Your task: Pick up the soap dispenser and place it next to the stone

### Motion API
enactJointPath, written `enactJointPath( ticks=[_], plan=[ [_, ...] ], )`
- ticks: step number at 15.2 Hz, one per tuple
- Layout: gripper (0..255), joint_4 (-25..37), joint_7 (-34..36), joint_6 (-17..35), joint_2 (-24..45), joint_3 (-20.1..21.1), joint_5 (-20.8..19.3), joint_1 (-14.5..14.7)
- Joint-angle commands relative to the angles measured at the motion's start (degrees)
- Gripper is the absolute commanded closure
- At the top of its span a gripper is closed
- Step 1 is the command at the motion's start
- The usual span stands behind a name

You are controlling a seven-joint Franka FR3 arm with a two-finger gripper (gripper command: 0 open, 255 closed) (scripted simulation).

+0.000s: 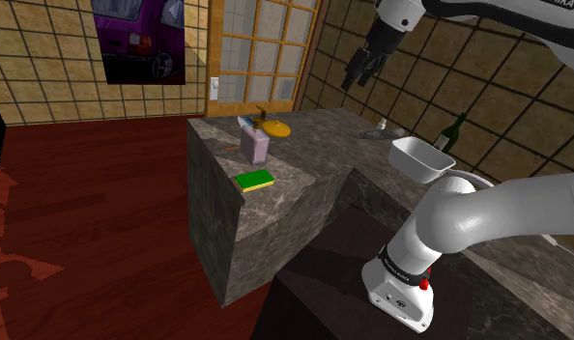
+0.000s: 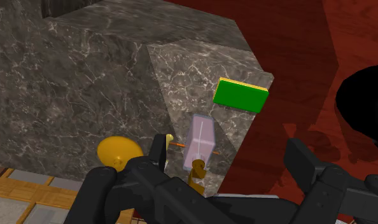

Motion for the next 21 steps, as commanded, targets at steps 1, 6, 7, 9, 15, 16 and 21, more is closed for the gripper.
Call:
enactJointPath(
  ticks=[1, 6, 7, 9, 15, 16, 21],
  plan=[
    [0, 0.0, 0.0, 0.0, 0.0, 0.0, 0.0, 0.0],
    [0, -3.4, 2.3, 9.8, 6.1, 0.3, 0.3, -0.3],
    [0, -3.8, 2.8, 11.7, 7.6, 0.3, 0.3, -0.3],
    [0, -4.5, 3.6, 15.5, 10.7, 0.4, 0.4, -0.4],
    [0, -4.3, 6.2, 26.3, 21.3, 0.7, 0.5, -0.8],
    [0, -4.0, 6.7, 27.9, 23.3, 0.7, 0.5, -0.8],
    [0, -1.2, 8.7, 35.5, 33.5, 0.9, 0.6, -1.1]
  ],
)
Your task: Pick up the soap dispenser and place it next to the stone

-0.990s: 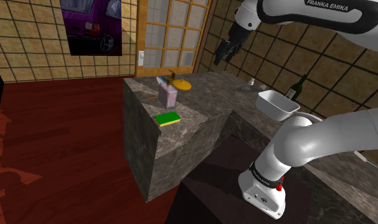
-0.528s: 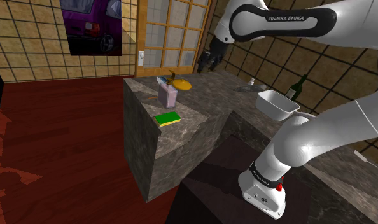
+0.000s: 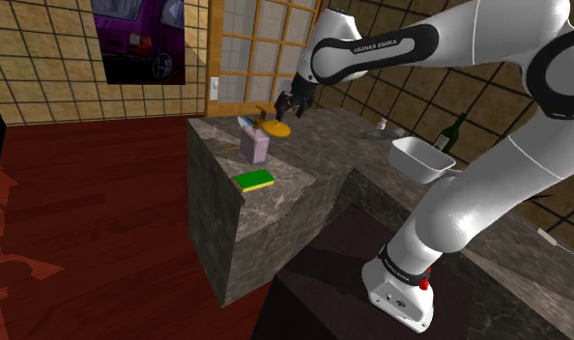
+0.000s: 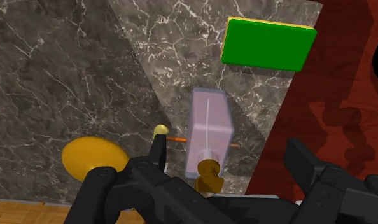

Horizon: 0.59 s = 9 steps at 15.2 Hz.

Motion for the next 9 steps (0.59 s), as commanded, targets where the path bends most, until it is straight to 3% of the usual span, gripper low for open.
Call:
enactJointPath(
  ticks=[1, 9],
  plan=[
    [0, 1.4, 0.7, 2.9, 4.1, -0.1, 0.0, -0.2],
    [0, 10.6, 3.6, 11.4, 21.5, -0.2, 0.3, -0.4]
  ],
)
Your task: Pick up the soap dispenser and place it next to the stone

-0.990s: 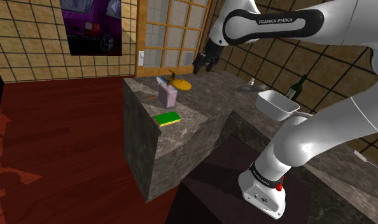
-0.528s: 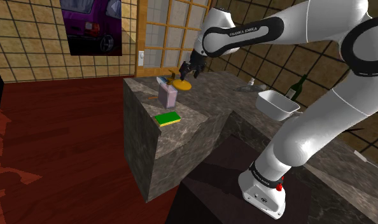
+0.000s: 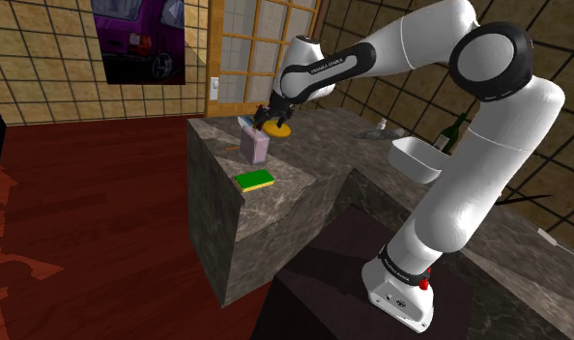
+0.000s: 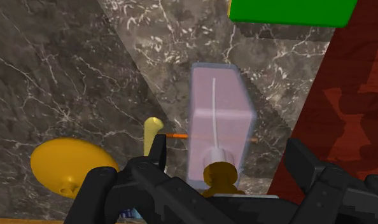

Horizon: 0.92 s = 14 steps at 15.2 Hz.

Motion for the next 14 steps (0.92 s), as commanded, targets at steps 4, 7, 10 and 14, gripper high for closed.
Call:
enactJointPath(
  ticks=[4, 7, 10, 14],
  plan=[
    [0, 5.6, 1.5, 3.1, 8.5, -0.1, 0.2, 0.1],
    [0, 5.9, 1.4, 4.8, 10.5, -0.1, 0.2, 0.0],
    [0, 6.3, 1.4, 6.4, 12.4, -0.1, 0.3, 0.0],
    [0, 6.4, 1.4, 6.7, 12.8, -0.1, 0.3, 0.0]
  ],
)
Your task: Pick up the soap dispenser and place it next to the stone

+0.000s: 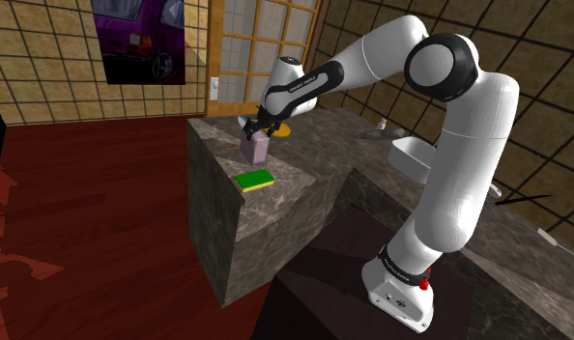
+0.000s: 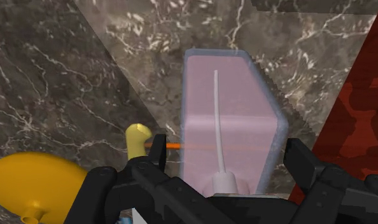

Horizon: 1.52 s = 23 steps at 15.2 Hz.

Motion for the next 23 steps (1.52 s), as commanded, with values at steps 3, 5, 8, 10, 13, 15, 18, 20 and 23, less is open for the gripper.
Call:
enactJointPath(
  ticks=[3, 5, 8, 10, 13, 15, 18, 20, 23],
  plan=[
    [0, 0.0, 0.0, 0.0, 0.1, 0.0, 0.0, 0.0],
    [255, 0.0, 0.0, 0.0, 0.1, 0.0, 0.0, 0.0],
    [255, 0.0, 0.0, 0.0, 0.1, 0.0, 0.0, 0.0],
    [255, 0.0, 0.0, 0.0, 0.1, 0.0, 0.0, 0.0],
    [255, 0.0, 0.0, 0.0, 0.1, 0.0, 0.0, 0.0],
    [255, 0.2, 0.0, -0.6, -0.4, 0.0, 0.0, 0.0],
    [255, 0.7, -0.1, -2.6, -1.9, 0.0, 0.1, 0.0],
    [255, 1.2, -0.2, -3.9, -2.8, 0.0, 0.1, 0.0],
    [255, 1.9, -0.3, -5.9, -4.0, 0.0, 0.1, 0.0]
  ],
)
